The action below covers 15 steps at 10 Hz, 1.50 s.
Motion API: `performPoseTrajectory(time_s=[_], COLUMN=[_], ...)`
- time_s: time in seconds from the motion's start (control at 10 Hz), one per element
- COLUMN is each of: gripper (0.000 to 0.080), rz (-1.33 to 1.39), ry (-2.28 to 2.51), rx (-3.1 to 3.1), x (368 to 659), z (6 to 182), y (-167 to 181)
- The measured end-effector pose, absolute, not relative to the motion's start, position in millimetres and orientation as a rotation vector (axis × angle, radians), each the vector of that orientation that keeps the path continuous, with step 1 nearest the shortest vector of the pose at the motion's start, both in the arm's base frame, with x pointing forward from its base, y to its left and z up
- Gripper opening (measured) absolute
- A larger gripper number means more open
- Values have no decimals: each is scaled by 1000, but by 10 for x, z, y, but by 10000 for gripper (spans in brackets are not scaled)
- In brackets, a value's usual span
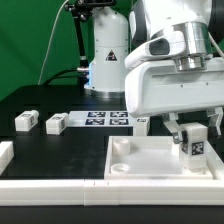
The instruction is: Assemble one leg
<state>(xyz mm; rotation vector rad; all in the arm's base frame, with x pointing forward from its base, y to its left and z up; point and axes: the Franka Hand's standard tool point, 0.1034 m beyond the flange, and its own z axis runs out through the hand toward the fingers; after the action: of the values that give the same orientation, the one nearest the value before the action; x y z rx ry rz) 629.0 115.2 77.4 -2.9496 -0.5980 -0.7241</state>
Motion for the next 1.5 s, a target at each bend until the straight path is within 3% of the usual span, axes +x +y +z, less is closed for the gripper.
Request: performPoseTrajectory(time_s=[0.1, 0.2, 1.1, 1.5], gripper=[597, 635, 649, 649], rz=[-724, -724, -676, -144], ry=[-598, -598, -604, -594], rx=[-2950, -2950, -2956, -3002], x=[6290, 6290, 6281, 6233], z=[774, 774, 759, 786], y=[1152, 1152, 1161, 1188])
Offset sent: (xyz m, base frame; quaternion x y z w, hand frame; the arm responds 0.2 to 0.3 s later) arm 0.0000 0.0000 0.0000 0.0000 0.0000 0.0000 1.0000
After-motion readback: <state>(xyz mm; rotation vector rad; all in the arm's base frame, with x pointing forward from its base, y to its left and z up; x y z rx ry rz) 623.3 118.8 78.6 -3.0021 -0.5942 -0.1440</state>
